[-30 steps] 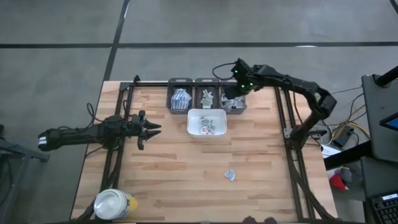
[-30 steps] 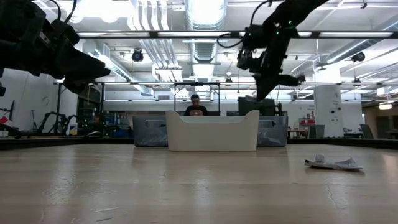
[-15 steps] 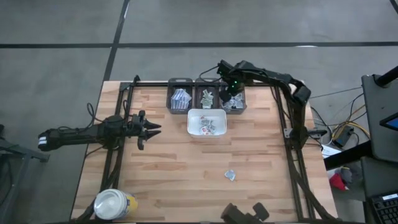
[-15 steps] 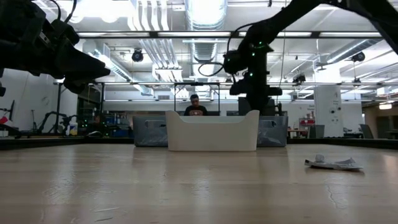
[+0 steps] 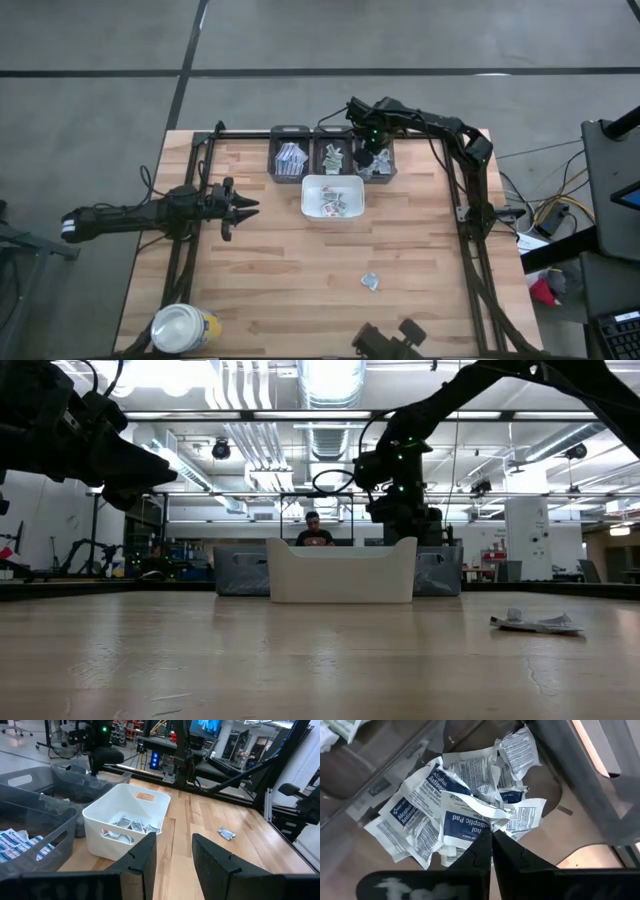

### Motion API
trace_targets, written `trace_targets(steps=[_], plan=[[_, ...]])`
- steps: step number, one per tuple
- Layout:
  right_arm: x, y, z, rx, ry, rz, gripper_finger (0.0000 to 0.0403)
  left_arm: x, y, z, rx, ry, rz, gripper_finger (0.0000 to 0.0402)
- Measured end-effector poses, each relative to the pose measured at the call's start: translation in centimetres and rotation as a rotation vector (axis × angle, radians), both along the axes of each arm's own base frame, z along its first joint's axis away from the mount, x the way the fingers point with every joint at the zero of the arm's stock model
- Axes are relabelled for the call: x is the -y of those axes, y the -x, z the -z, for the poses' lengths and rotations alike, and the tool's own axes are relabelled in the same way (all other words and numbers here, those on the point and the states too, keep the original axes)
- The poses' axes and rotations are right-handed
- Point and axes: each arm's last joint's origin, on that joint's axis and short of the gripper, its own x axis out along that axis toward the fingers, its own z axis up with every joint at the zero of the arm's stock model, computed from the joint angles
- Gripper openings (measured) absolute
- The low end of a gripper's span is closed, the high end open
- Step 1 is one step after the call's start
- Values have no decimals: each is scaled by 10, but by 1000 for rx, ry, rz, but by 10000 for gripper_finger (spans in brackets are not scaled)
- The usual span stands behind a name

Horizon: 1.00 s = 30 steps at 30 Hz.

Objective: Pick & Place First Aid Supplies
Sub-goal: Put the white alcohol pad into the right black bin

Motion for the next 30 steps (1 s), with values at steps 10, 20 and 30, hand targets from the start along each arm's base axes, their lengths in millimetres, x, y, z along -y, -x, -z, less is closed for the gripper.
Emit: trace_targets(steps=[10, 20, 30], plan=[[4, 3, 0, -15, -2, -75, 44, 0, 0, 0, 0, 0, -2, 119], [-1, 8, -36, -80, -59, -59, 107, 0, 0, 0, 0, 0, -3, 120], [-41, 2, -93, 71, -255, 76, 115, 0, 0, 0, 0, 1, -2, 119]])
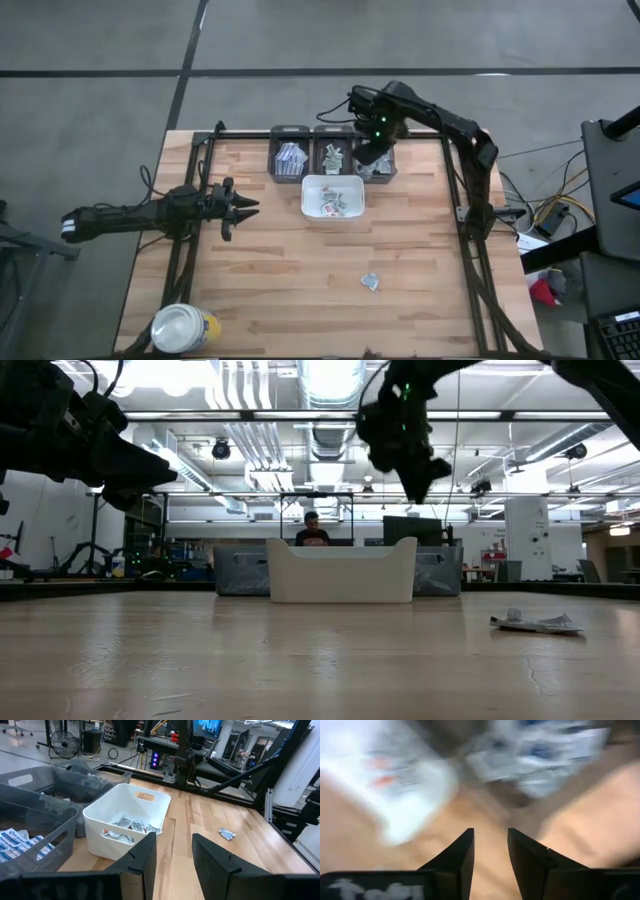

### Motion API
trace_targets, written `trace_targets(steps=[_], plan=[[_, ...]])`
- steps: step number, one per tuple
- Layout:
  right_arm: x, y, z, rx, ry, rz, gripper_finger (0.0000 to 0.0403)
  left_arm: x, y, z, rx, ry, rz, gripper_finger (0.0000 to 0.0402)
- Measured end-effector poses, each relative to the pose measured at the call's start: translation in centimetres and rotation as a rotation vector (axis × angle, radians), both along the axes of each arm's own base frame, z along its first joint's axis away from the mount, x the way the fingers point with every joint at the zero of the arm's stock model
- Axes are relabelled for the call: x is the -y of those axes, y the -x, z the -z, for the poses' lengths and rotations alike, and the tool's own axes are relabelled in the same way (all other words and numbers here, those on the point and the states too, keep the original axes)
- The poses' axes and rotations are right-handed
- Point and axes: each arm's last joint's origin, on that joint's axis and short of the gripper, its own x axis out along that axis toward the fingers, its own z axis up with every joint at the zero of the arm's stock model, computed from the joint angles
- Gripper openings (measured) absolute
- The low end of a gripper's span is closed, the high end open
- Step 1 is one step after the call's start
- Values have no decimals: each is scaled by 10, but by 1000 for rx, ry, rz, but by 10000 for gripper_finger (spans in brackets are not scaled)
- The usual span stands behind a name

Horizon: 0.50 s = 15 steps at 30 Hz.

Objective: Pick & Place First Aid Supplies
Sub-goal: Put the white alcohol pad into the right black bin

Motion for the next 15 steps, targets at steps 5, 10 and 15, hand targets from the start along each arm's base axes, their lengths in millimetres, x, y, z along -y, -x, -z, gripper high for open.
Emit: trace_targets(steps=[5, 10, 15], plan=[[-46, -9, -21, 88, -52, -62, 104, 0, 0, 0, -2, 1, 0, 120], [-102, -14, -30, 86, -59, -151, 91, 0, 0, 0, -4, -3, 1, 120], [-158, -21, -26, 52, -75, -250, 80, 0, 0, 1, -5, -5, 1, 120]])
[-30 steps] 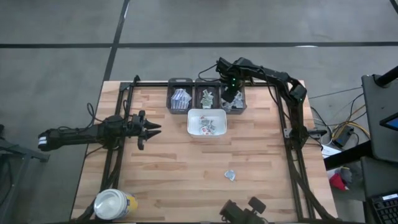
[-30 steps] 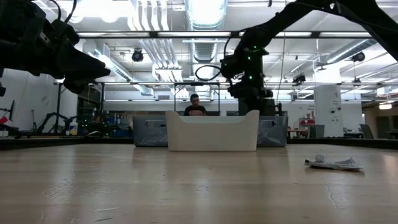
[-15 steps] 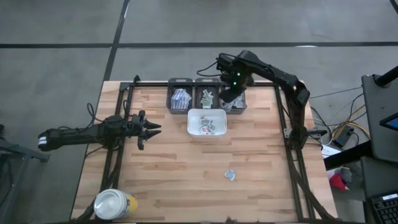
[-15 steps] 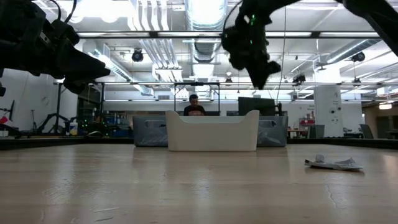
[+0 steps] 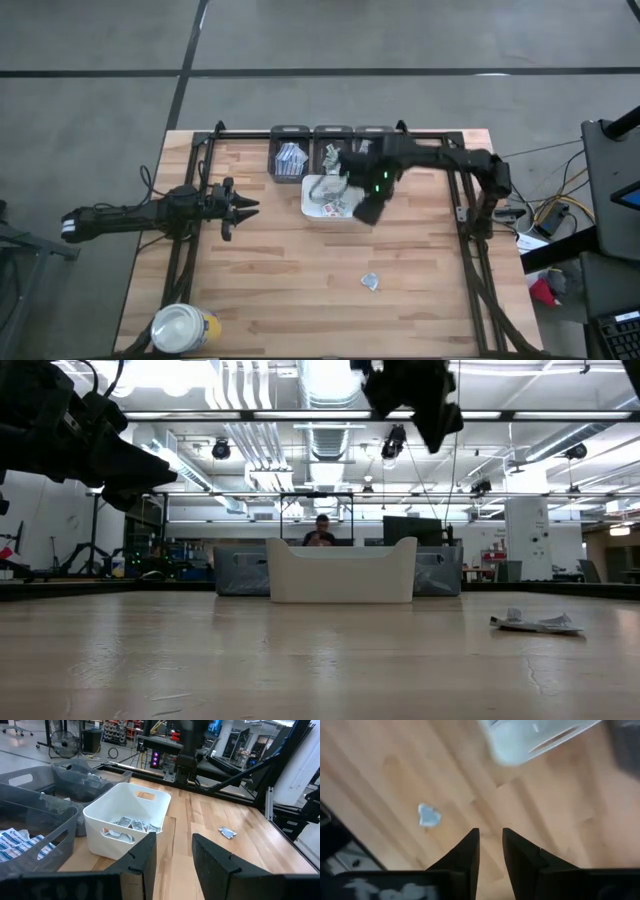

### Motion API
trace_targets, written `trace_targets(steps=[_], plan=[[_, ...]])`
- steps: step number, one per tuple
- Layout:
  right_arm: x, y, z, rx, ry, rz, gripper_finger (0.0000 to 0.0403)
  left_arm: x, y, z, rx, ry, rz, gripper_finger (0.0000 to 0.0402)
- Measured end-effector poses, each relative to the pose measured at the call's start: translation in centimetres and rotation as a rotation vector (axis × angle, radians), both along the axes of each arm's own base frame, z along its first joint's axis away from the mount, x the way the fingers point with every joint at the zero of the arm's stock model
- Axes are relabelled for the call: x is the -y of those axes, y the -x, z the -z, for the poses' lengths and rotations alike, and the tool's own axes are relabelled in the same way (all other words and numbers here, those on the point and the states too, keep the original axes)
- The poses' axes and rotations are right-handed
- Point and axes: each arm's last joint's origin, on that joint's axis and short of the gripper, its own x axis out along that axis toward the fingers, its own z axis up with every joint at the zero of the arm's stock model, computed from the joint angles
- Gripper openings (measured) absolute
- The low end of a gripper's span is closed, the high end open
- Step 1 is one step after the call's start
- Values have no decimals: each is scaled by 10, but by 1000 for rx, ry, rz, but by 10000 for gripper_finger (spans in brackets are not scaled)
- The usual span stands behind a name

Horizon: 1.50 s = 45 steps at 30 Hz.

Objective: Pick & Place First Aid Supplies
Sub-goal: Put the white alcohol pad into the right black bin

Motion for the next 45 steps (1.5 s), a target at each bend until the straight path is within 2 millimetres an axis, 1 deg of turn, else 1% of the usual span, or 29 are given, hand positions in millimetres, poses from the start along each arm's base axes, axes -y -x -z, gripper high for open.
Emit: trace_targets(steps=[5, 8, 11, 16, 23, 30, 36, 42, 45], plan=[[-50, 0, 12, -64, -6, -75, 73, 0, 0, 0, -3, 0, 0, 120], [-73, 2, 23, -116, -4, -88, 73, 0, 0, 0, -3, 0, 1, 120], [-90, 5, 34, -161, 3, -64, 78, 0, 0, 0, -3, 0, 1, 120], [-110, 5, 51, -156, 7, -28, 92, 0, 0, 0, -4, 1, 0, 120], [-127, 1, 73, -102, -1, 11, 124, 0, 0, 0, -3, 11, -1, 120], [-138, 7, 99, -123, 1, 65, 149, 0, 0, 0, -3, 15, 0, 120], [-142, 11, 120, -138, -1, 143, 148, 0, 0, 0, -2, 15, -1, 119], [-142, 14, 136, -145, -7, 242, 139, 0, 0, 0, -3, 15, -1, 120], [-143, 12, 140, -119, -27, 295, 135, 0, 0, 0, -3, 15, -1, 119]])
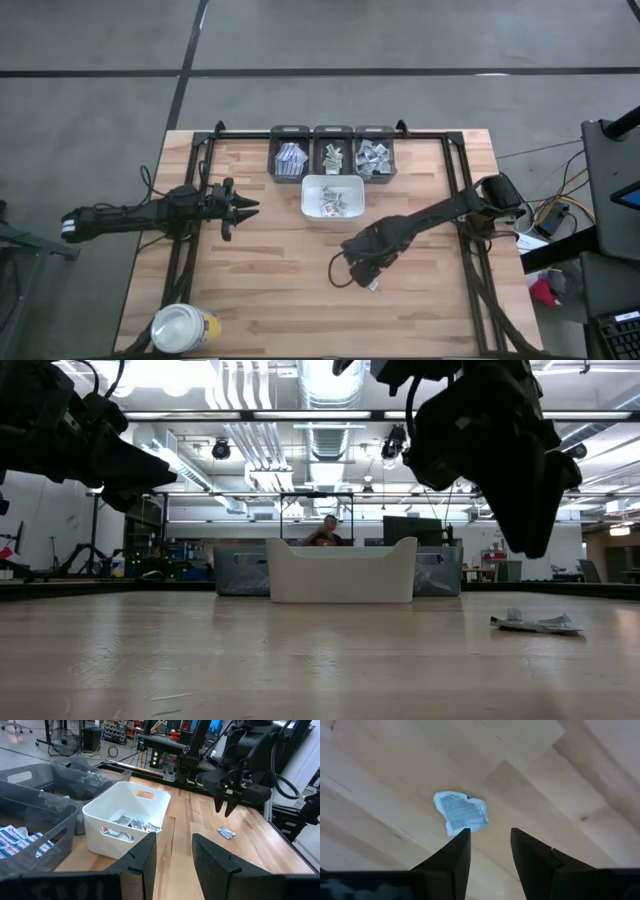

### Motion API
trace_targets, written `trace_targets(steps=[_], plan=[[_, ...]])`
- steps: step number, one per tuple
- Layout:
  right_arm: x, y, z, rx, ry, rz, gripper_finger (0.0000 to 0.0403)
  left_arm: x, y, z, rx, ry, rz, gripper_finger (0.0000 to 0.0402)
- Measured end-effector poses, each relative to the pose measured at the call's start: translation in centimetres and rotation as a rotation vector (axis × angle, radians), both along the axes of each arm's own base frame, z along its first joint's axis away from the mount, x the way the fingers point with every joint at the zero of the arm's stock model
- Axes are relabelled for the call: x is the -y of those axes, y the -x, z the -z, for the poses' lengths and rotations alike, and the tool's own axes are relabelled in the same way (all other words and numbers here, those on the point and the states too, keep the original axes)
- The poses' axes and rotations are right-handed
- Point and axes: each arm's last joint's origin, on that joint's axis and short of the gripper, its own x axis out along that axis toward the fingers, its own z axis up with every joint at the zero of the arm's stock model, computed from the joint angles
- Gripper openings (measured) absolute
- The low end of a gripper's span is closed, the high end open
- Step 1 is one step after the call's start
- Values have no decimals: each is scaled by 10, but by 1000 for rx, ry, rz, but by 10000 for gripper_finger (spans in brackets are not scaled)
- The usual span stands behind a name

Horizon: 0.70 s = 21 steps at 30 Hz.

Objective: Pick & Place First Aid Supplies
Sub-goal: Put the white alcohol pad into the right black bin

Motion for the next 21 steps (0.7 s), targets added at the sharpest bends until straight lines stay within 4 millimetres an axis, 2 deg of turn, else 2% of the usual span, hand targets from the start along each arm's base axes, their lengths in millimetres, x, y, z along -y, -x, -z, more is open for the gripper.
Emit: trace_targets(steps=[13, 21], plan=[[-15, 5, 8, -14, -12, 98, 141, 0, 0, 0, 1, -1, 0, 120], [-25, 0, 17, 3, -28, 127, 135, 0, 0, 0, 0, -1, 0, 120]])
